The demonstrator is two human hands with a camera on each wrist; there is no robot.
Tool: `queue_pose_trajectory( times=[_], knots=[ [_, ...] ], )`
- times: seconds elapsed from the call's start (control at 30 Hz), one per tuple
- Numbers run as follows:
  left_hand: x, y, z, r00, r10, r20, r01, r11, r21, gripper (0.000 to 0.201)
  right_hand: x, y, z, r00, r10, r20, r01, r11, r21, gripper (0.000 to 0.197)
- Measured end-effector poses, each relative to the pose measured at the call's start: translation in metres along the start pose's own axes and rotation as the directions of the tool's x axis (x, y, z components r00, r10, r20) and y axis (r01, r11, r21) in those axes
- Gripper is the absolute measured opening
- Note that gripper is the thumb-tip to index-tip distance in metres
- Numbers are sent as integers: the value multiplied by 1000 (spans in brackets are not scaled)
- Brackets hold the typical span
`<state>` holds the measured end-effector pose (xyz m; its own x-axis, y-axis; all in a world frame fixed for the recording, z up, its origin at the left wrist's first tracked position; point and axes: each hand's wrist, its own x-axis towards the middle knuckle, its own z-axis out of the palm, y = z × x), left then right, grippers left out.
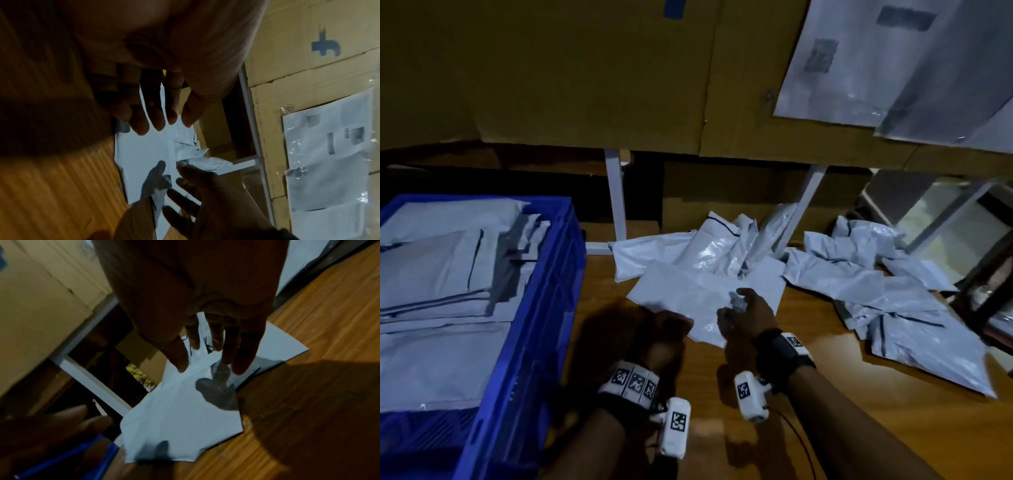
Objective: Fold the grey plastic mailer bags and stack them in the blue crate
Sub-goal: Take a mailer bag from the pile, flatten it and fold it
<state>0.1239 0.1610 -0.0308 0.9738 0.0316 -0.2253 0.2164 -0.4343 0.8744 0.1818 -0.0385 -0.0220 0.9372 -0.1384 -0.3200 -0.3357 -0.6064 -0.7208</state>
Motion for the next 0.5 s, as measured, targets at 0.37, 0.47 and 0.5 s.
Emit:
queue_pose_trajectory(
  times=[0.37,0.47,0.5],
  knots=[
    [-43,27,30,987,161,-25,-143,931,336,103,-31,0,-32,962,-43,269,-74,909,411,15],
    [-68,50,55,954,279,-114,-177,826,534,109,-72,-3,-68,927,-161,338,-55,835,548,4],
    [-75,56,62,903,388,-186,-244,818,521,93,-84,-3,-79,919,-202,339,-39,808,587,11]
  ],
)
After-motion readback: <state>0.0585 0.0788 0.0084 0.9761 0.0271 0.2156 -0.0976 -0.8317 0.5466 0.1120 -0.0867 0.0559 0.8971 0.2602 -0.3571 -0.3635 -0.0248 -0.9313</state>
